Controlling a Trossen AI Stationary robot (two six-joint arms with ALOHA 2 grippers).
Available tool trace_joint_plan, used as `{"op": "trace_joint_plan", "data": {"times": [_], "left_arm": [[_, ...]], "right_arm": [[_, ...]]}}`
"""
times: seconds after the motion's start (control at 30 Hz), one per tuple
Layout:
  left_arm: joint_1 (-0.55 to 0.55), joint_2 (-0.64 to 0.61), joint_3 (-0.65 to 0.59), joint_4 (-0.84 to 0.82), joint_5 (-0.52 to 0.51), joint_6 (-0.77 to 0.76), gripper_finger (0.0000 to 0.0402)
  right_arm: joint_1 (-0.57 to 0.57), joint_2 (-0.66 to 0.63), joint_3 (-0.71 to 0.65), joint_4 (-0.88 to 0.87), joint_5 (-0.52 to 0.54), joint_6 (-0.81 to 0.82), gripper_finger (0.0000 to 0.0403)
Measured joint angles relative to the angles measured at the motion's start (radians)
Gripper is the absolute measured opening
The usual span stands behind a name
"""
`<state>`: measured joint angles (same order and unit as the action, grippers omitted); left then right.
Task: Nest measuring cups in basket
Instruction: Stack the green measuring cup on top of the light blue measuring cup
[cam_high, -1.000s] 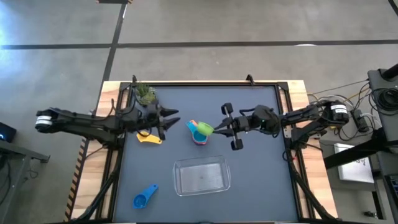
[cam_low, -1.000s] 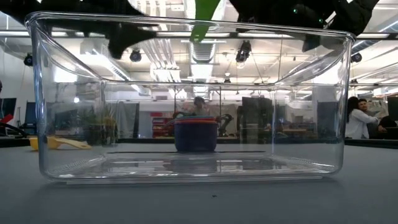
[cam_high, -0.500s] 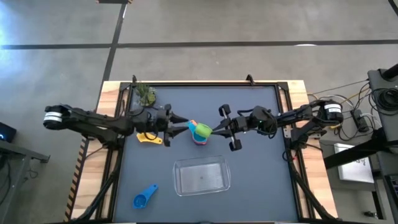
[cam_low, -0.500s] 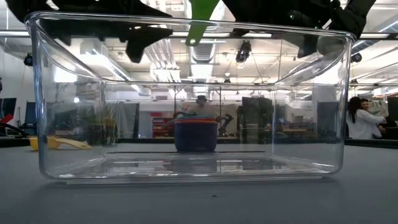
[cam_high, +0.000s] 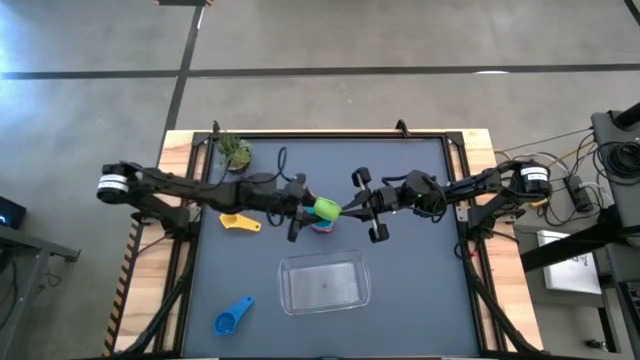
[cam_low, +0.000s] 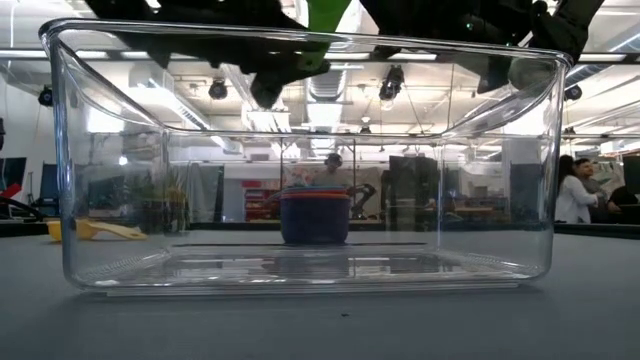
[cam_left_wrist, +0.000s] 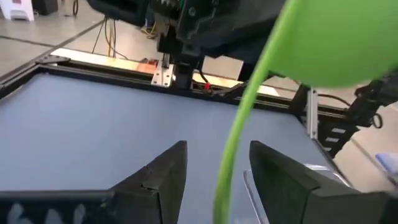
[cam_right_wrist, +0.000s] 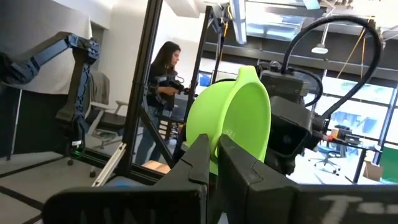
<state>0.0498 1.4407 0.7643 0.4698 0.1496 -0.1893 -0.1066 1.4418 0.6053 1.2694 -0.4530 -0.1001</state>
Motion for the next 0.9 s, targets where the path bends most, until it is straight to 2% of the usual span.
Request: {"op": "trace_joint_plan", "data": {"times": [0.13, 0.33, 0.53, 0.73, 0.83, 0.9], "left_arm": [[-0.004, 0.025, 0.041, -0.052, 0.0, 0.051, 0.0126], [-0.009, -0.022, 0.018, -0.086, 0.0, 0.076, 0.0015], [-0.016, -0.074, -0.006, -0.1, -0.004, 0.101, 0.0003], [-0.016, -0.086, -0.008, -0.145, -0.021, 0.117, 0.0001], [-0.016, -0.088, -0.008, -0.191, -0.086, 0.131, 0.0], [-0.016, -0.09, -0.008, -0.237, -0.166, 0.145, 0.0]], "right_arm": [[0.0, 0.0, -0.006, 0.0, 0.0, 0.005, 0.0009], [0.0, -0.001, -0.029, 0.001, 0.0, 0.013, 0.0008], [0.0, -0.006, -0.04, 0.002, 0.0, 0.055, 0.0014], [-0.001, -0.022, -0.041, -0.015, 0.0, 0.079, 0.0054], [-0.003, -0.068, -0.041, -0.082, 0.02, 0.059, 0.0089], [-0.003, -0.112, -0.041, -0.185, 0.058, 0.031, 0.0114]]}}
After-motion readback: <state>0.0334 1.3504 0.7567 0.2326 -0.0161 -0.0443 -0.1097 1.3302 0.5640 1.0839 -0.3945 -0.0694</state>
